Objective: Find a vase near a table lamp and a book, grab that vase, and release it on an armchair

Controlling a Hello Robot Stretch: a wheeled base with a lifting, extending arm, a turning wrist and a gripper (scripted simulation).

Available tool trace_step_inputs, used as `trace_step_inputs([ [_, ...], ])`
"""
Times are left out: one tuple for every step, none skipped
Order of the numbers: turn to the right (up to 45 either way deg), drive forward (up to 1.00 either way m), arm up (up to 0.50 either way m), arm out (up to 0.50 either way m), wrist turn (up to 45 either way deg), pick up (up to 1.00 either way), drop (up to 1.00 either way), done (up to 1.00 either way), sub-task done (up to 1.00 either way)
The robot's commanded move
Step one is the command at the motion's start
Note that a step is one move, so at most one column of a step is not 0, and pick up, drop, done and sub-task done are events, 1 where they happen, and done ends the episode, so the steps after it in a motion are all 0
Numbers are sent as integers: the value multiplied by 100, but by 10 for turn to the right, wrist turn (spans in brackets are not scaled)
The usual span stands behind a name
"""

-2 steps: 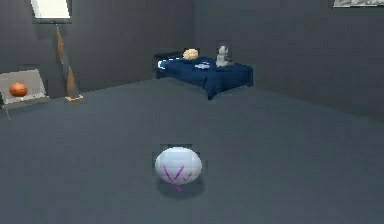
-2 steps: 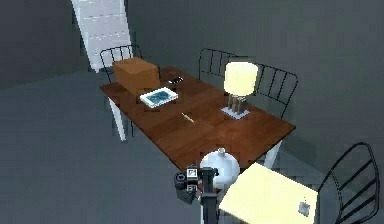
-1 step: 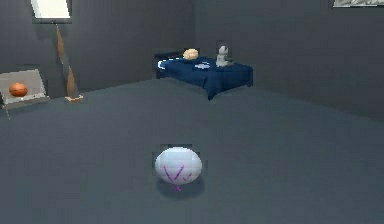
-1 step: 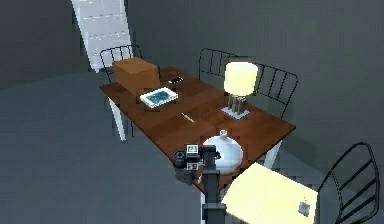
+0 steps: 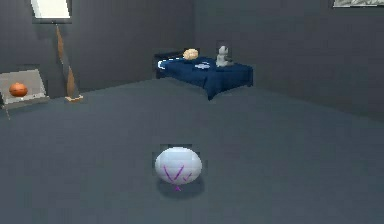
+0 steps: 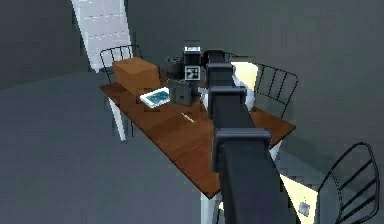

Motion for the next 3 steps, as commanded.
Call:
trace_step_inputs([
  [0,0,0,0,-450,0,0,0,0],
  [0,0,0,0,-450,0,0,0,0],
  [0,0,0,0,-450,0,0,0,0],
])
